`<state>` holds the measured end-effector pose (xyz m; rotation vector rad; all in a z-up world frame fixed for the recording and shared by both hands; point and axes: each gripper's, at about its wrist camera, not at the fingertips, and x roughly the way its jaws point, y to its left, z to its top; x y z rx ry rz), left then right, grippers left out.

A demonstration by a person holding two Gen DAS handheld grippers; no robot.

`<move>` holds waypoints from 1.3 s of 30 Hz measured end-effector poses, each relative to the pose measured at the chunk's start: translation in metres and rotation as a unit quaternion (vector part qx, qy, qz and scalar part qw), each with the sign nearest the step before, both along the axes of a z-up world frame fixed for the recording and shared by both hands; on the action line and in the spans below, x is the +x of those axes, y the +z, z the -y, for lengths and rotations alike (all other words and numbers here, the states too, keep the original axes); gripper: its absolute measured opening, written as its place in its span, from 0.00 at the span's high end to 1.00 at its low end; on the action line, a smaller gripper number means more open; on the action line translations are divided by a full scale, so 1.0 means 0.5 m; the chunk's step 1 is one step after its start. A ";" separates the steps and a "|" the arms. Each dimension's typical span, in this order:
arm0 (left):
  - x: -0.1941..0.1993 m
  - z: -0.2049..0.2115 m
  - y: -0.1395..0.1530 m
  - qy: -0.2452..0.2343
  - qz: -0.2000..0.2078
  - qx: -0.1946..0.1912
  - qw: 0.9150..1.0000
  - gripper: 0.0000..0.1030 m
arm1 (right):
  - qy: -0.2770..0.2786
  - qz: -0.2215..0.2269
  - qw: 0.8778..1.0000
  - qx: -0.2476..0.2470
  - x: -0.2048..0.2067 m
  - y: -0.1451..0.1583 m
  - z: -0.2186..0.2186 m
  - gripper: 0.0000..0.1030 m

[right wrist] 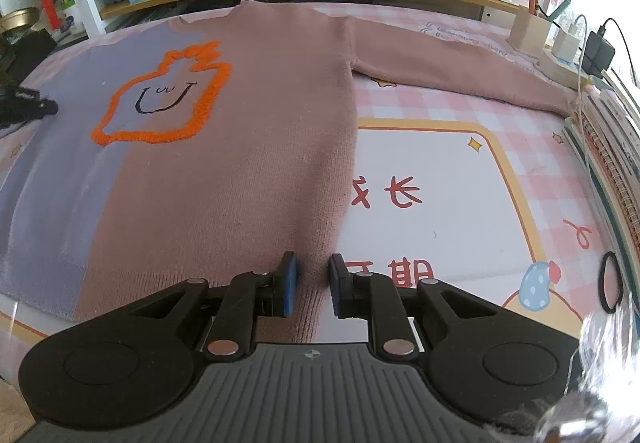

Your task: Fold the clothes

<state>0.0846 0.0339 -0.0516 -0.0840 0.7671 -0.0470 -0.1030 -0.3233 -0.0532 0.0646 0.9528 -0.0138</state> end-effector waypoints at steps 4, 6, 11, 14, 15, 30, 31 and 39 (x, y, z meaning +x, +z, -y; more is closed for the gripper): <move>-0.085 -0.013 0.021 -0.027 0.012 0.017 0.999 0.73 | -0.013 0.003 1.000 0.008 -0.009 0.002 0.006 0.80; -0.137 -0.027 0.024 -0.028 0.009 0.020 0.999 0.72 | -0.020 0.008 1.000 0.010 -0.017 0.003 0.009 0.79; -0.245 -0.065 0.012 -0.009 -0.013 0.002 1.000 0.68 | -0.035 0.015 0.999 0.016 -0.043 0.005 0.011 0.79; -0.275 -0.080 0.012 -0.002 -0.021 -0.012 1.000 0.67 | -0.045 0.017 0.999 0.018 -0.056 0.006 0.012 0.79; -0.281 -0.081 0.011 -0.003 -0.023 -0.015 1.000 0.67 | -0.048 0.017 0.999 0.018 -0.058 0.006 0.012 0.79; -0.313 -0.071 0.021 -0.036 -0.006 -0.056 0.998 0.66 | -0.047 0.018 0.999 0.000 -0.065 -0.001 -0.007 0.81; -0.311 -0.068 0.018 -0.038 -0.010 -0.053 0.998 0.64 | -0.046 0.018 0.999 -0.001 -0.065 -0.001 -0.008 0.81; -0.312 -0.051 -0.001 -0.042 -0.031 -0.048 0.998 0.63 | -0.040 0.018 0.999 -0.006 -0.066 -0.001 -0.010 0.81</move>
